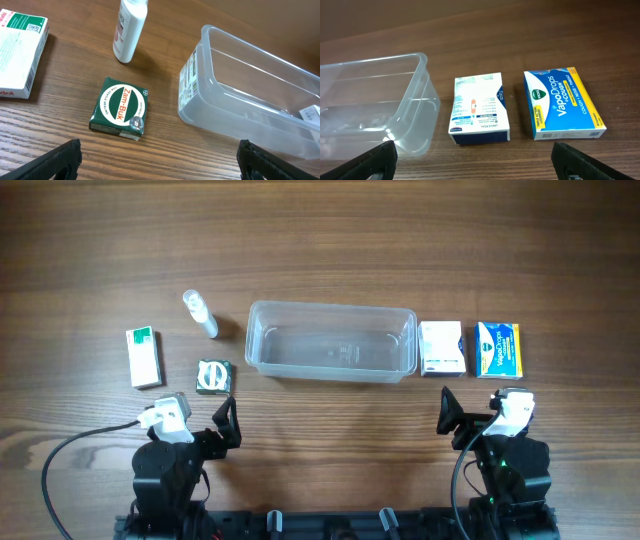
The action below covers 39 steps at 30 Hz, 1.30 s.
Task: Pack container
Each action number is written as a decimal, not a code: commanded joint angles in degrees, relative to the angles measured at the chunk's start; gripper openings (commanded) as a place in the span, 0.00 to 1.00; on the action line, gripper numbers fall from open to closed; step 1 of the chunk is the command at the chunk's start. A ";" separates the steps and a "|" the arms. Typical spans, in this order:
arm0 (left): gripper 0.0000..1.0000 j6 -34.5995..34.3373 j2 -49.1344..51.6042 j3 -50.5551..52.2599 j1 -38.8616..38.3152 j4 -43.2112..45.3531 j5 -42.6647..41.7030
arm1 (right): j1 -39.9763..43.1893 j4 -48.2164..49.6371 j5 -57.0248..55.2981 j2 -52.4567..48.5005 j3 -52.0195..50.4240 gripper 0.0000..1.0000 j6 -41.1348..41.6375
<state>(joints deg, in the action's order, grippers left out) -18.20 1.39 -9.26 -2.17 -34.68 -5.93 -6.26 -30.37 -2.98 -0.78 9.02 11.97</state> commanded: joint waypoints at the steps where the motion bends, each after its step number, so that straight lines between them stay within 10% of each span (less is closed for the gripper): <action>1: 1.00 -0.46 -0.52 0.26 0.33 0.20 -0.68 | 0.24 0.28 0.50 0.50 -0.13 1.00 0.63; 26: 1.00 -0.46 -0.52 0.26 0.33 0.20 -0.68 | 0.24 3.85 14.95 0.42 2.10 1.00 9.09; 39: 1.00 -0.46 -0.52 0.26 0.33 0.20 -0.68 | 0.24 -16.63 8.76 -33.66 45.46 1.00 4.46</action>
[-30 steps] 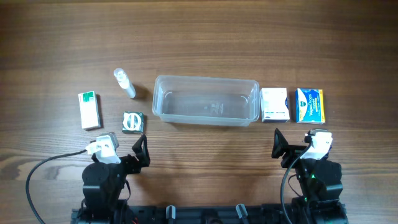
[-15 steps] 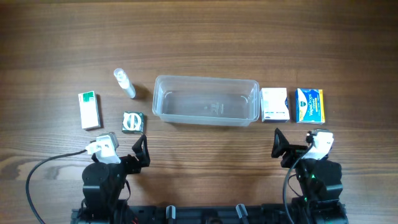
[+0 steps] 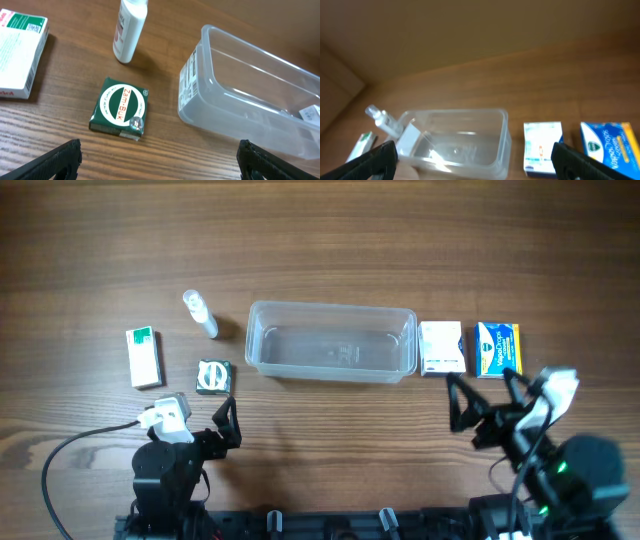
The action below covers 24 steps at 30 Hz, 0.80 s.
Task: Pack container
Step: 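Reach the right gripper to the white medicine box and grasp it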
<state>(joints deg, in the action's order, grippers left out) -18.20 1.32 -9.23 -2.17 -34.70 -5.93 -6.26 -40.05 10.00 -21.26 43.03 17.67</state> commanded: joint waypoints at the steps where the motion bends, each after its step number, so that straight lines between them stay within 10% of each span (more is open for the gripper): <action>1: 1.00 -0.46 -0.46 0.24 0.33 0.22 -0.68 | 0.24 -10.36 -4.83 -18.08 15.74 1.00 -2.12; 8: 1.00 -0.46 -0.46 0.24 0.33 0.22 -0.68 | 0.24 -26.97 -4.46 -48.17 39.71 1.00 -7.15; 24: 1.00 -0.46 -0.46 0.24 0.33 0.22 -0.68 | 2.05 -28.00 -10.25 -77.29 40.48 1.00 -3.10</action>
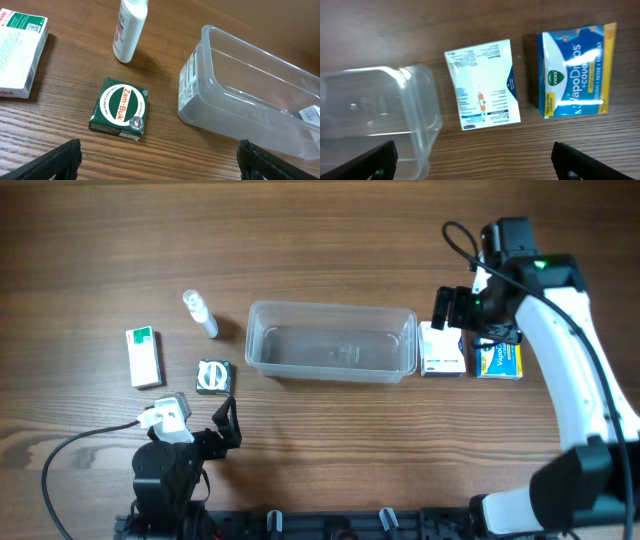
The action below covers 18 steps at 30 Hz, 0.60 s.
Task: Pack container
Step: 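Reach the right gripper to the white medicine box and grasp it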
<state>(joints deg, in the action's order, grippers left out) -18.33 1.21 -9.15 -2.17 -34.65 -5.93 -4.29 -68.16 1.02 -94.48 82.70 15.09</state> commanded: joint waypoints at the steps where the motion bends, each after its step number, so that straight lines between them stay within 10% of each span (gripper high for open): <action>1: 1.00 -0.33 -0.35 0.15 0.33 0.17 -0.68 | 0.09 0.20 -1.29 -4.92 0.81 1.00 -0.55; 18: 1.00 -0.33 -0.35 0.15 0.33 0.17 -0.68 | 0.09 11.32 -0.81 -12.94 -8.61 0.99 -2.93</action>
<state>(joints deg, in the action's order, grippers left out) -18.35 1.21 -9.15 -2.17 -34.65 -5.93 -4.29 -58.39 0.99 -106.30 75.90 13.13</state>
